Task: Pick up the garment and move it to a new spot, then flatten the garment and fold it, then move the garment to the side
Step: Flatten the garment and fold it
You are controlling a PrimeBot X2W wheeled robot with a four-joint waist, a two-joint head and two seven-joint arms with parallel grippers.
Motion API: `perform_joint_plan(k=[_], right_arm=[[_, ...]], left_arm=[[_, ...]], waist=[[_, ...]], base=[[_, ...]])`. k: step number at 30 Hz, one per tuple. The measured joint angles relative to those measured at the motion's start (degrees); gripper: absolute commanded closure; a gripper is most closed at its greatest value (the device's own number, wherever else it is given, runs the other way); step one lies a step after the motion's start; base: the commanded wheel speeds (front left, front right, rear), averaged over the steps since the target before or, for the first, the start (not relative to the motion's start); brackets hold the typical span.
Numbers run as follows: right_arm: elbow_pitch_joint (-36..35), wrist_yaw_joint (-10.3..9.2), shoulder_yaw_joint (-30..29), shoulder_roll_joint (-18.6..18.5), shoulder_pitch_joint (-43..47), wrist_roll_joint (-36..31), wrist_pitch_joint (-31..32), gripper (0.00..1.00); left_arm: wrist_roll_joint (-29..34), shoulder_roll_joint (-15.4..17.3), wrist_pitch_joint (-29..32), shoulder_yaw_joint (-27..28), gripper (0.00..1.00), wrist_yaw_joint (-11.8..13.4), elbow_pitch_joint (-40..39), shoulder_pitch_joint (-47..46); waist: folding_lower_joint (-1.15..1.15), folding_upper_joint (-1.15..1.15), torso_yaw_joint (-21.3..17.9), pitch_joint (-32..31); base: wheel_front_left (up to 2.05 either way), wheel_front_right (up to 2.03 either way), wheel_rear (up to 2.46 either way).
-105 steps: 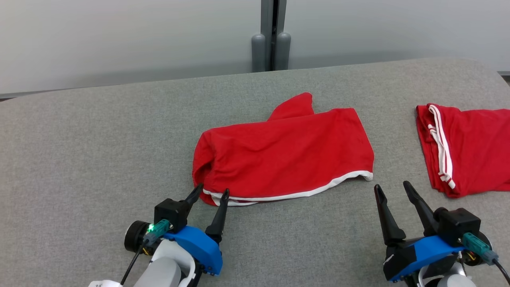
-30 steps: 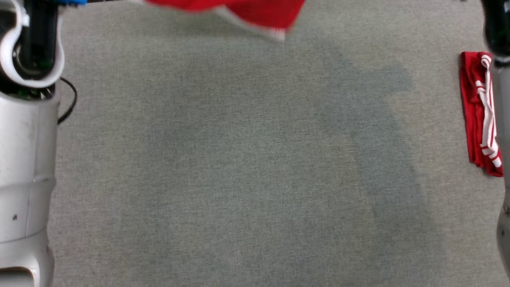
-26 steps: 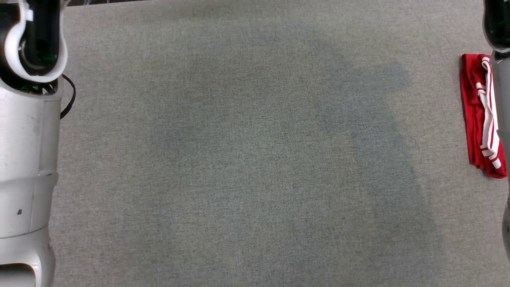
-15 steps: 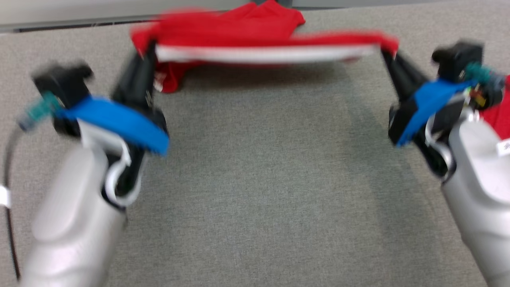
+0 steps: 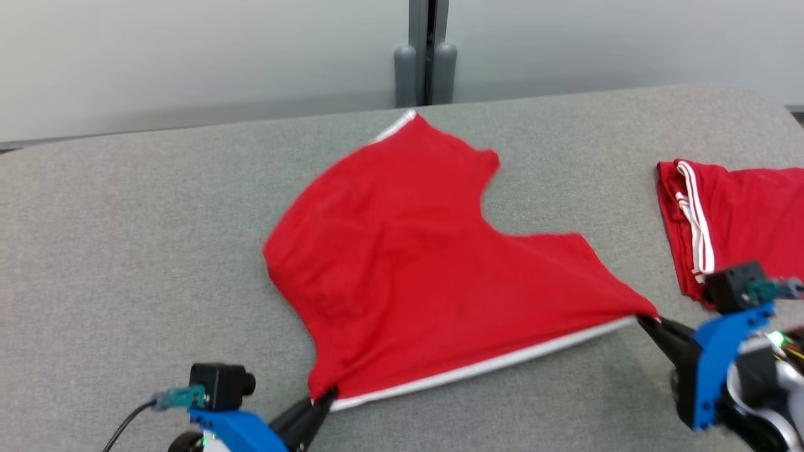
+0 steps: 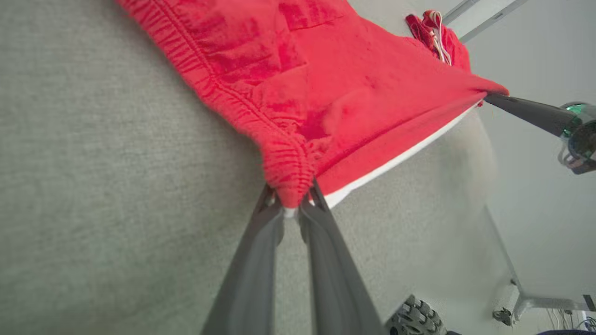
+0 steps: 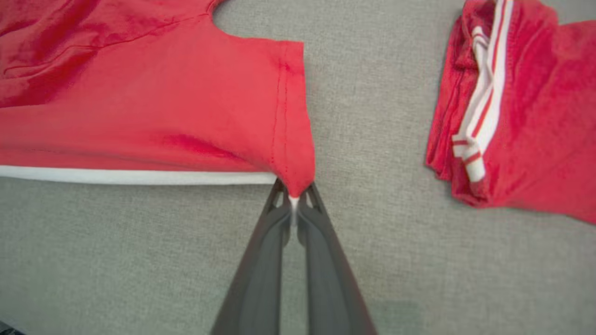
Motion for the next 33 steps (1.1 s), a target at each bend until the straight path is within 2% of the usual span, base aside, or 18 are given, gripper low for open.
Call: perform_joint_plan(k=[3, 7, 10, 13, 17, 24, 33], right_arm=[[-9.3, 0.01, -6.7, 0.6, 8.1, -1.1, 6.7, 1.00], [-22.0, 0.00, -14.7, 3.9, 17.5, -4.1, 14.3, 1.00], [-29.9, -0.01, -19.0, 6.3, 20.4, -6.0, 16.4, 1.00], [-32.9, -0.02, -19.5, 6.5, 19.7, -7.5, 17.0, 1.00], [-30.4, -0.02, -16.4, 3.4, 11.8, -7.6, 16.8, 1.00], [-17.6, -0.05, -6.6, -2.3, -9.3, -7.0, 14.9, 1.00], [1.3, -0.07, 3.3, -2.8, -29.7, -4.8, 10.3, 1.00]], left_arm=[[-1.8, 2.8, 3.6, 0.0, 1.00, 3.5, -9.7, 4.9], [-4.8, 5.7, 6.7, 0.4, 1.00, 7.0, -21.6, 10.5], [-6.9, 6.2, 7.2, 1.4, 1.00, 8.3, -27.3, 12.6], [-7.8, 6.1, 7.1, 2.4, 1.00, 8.9, -29.6, 12.4], [-8.8, 3.9, 7.1, 3.3, 1.00, 8.9, -27.8, 9.0], [-12.2, -3.7, 7.9, 5.2, 1.00, 8.9, -18.7, -3.5], [-15.3, -12.0, 5.8, 7.2, 1.00, 8.0, -4.7, -14.1]], waist=[[0.00, 0.00, 0.8, -0.9], [0.01, 0.00, 1.9, -1.0], [0.01, 0.00, 2.8, -0.5], [0.01, 0.00, 3.4, 0.5], [0.02, 0.00, 4.2, 2.4], [0.03, 0.00, 7.3, 7.0], [0.04, 0.00, 13.8, 12.8]], base=[[0.00, 0.00, 0.00], [0.00, 0.00, 0.00], [0.00, 0.00, 0.00], [0.00, 0.00, 0.00], [0.00, 0.00, 0.00], [0.00, 0.00, 0.00], [0.00, 0.00, 0.00]])
